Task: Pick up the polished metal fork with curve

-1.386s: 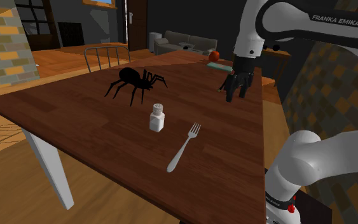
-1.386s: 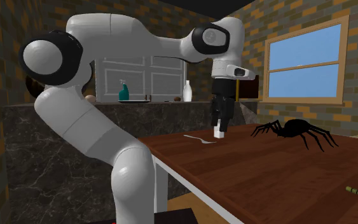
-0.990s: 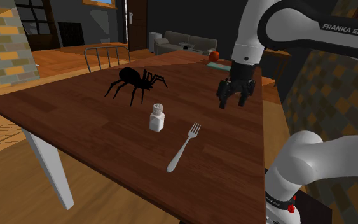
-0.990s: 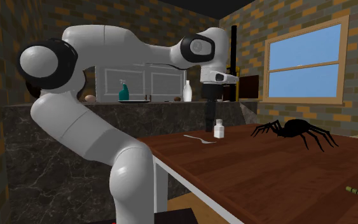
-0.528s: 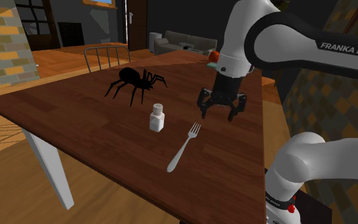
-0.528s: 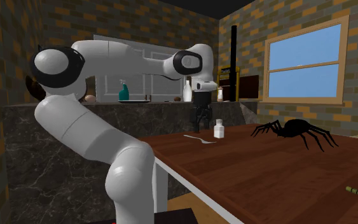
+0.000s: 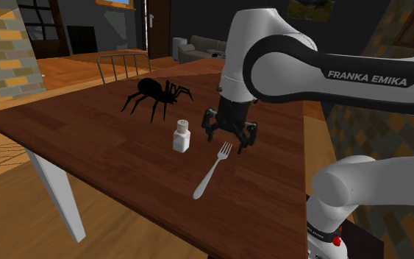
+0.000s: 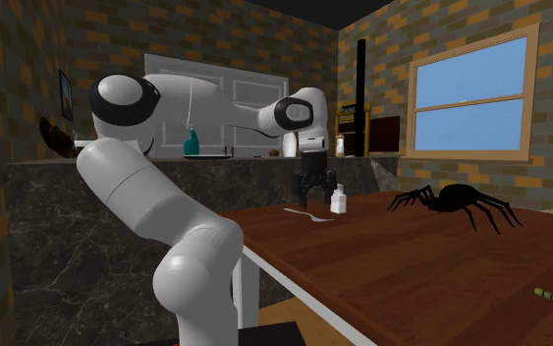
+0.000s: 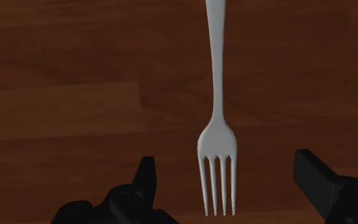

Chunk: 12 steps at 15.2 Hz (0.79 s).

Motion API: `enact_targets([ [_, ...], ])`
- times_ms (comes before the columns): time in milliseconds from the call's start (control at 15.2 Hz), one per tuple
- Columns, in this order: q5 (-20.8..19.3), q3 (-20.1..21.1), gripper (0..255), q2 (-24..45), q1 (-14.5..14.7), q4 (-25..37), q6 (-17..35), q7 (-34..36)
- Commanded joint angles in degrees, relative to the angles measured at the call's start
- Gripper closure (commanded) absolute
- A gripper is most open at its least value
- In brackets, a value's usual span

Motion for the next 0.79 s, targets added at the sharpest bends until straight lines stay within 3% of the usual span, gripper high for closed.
enact_targets([
  [0, 0.6, 1.0, 0, 0.0, -0.2, -1.0, 1.3, 0.8],
  [396, 1.8, 2.6, 0, 0.0, 0.2, -4.2, 4.5, 0.7],
  [462, 1.9, 2.6, 255, -0.1, 0.2, -4.2, 4.5, 0.6],
  [726, 1.8, 2.6, 255, 0.0, 0.1, -4.2, 4.5, 0.7],
])
